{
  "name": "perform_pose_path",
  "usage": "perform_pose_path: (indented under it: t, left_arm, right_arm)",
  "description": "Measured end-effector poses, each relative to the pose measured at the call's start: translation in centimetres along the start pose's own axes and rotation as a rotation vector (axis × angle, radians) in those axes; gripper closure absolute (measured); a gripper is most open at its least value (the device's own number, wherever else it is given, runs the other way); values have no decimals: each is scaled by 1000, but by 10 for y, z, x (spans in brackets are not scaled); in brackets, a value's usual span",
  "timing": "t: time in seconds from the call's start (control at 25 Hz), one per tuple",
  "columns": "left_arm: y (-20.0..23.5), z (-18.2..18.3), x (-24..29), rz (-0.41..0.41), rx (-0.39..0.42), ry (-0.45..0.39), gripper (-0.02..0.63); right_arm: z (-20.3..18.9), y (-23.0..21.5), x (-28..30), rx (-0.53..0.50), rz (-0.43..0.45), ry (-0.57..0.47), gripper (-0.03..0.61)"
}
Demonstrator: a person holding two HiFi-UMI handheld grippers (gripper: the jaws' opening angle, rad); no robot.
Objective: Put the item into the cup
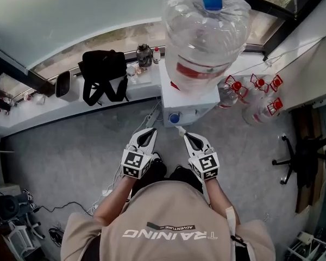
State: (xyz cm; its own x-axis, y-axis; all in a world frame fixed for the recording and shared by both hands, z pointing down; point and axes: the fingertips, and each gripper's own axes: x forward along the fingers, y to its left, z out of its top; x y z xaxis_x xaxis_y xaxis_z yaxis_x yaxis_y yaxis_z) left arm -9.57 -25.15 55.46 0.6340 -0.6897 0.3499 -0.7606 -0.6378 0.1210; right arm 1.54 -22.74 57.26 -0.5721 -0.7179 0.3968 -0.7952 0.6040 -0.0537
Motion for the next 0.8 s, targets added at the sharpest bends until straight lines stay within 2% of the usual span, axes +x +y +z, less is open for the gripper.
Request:
perform_pose_path:
  t: [0.16,0.36,0.6,0.8]
  left_arm:
    - [16,-3,11,-20,-30,9,606]
    - [18,-13,22,-18,-34,29,606]
    - [27,-49,25,63,-104,75,606]
    - [43,-93,49,113,-132,94,606]
  right_arm:
    - [-1,-11,14,35,-44,16,568]
    - [-32,-18,35,59,-24,88,568]
    - [-86,-20,67,56,30,176,568]
    - [-135,-33,108,50,-3,194,568]
